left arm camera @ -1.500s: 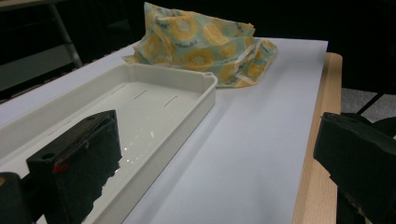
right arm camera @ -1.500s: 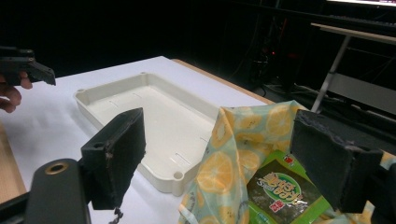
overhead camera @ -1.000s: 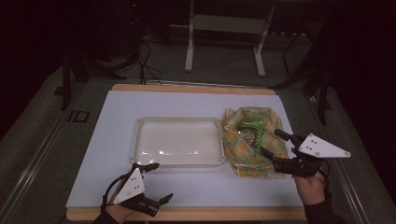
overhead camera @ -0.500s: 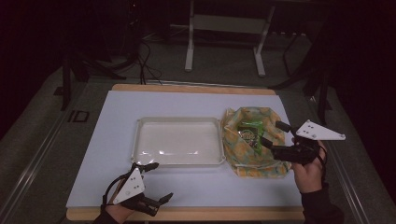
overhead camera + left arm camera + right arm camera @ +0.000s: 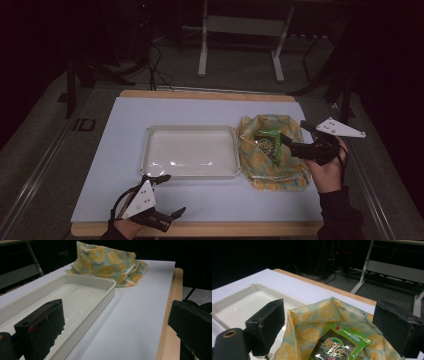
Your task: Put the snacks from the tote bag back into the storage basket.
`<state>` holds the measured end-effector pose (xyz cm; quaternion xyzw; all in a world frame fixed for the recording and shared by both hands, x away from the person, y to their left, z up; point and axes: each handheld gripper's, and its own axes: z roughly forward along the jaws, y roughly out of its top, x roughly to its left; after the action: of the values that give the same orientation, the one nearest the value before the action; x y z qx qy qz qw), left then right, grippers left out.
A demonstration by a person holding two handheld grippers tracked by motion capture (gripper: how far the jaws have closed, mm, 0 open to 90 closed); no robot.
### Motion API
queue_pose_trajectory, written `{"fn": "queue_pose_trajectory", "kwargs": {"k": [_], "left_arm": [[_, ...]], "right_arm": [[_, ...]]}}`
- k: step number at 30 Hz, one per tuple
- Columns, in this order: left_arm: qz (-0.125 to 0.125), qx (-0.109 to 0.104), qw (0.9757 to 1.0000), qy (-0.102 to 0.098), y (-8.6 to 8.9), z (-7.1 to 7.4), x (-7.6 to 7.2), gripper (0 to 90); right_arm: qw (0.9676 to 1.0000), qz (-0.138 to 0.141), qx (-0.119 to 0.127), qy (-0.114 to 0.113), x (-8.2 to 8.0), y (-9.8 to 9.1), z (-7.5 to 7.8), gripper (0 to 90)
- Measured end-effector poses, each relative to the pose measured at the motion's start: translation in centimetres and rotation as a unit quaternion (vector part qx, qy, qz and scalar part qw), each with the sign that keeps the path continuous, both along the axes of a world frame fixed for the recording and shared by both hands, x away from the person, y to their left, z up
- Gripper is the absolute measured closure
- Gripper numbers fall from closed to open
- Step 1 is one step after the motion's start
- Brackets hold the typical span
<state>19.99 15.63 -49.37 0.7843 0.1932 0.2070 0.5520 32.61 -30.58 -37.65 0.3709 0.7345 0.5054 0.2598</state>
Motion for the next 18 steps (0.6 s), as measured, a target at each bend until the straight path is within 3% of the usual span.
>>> {"fn": "queue_pose_trajectory", "kwargs": {"k": [2,8,14,18], "left_arm": [[0.000,0.000,1.0000,0.000,0.0,0.0,0.0,1.3],[0.000,-0.001,1.0000,0.001,0.0,0.0,0.0,1.3],[-0.001,0.001,1.0000,0.003,0.0,0.0,0.0,1.3],[-0.002,0.003,1.0000,0.003,0.0,0.0,0.0,1.3]], "right_arm": [[0.9999,-0.017,0.000,-0.002,0.3,0.0,-0.1,10.4],[0.9996,-0.025,-0.004,0.009,1.6,-0.1,-0.6,14.0],[0.9983,-0.043,0.000,0.039,3.1,-0.5,-1.3,14.5],[0.9964,-0.060,-0.024,0.055,3.9,-0.1,-2.0,15.2]]}}
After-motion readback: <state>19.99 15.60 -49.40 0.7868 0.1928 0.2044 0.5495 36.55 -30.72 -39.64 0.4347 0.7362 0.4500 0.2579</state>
